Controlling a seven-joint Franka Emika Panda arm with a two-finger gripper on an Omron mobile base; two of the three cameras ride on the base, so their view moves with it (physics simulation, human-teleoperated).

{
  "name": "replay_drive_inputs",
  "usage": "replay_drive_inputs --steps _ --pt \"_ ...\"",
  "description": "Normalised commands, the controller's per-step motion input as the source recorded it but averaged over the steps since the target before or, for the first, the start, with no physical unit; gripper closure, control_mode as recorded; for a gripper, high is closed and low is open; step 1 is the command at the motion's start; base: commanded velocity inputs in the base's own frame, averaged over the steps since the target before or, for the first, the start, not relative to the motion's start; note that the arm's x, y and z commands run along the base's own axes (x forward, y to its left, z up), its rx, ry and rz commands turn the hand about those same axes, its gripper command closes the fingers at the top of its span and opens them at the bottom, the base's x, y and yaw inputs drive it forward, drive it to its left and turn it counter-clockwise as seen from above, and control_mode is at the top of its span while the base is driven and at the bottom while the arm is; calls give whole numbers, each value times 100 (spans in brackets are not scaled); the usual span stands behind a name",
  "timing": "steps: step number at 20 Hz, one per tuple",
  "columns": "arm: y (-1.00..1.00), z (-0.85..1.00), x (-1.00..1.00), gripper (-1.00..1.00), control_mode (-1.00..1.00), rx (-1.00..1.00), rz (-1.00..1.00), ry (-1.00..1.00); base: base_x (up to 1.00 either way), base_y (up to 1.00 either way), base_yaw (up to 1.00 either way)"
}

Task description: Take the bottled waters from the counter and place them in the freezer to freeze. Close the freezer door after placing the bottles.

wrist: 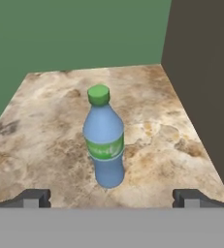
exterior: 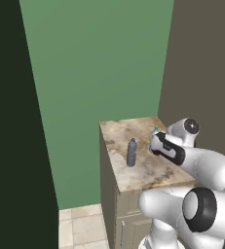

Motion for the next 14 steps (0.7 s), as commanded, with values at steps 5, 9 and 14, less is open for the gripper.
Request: replay_drive_inputs --steps 5,9,14 --pt "0 0 18 -100 -100 0 0 4 0 0 0" --pt "0 0 20 -100 -100 0 0 3 0 0 0" --pt "0 -7 28 -100 -100 0 0 1 0 0 0"
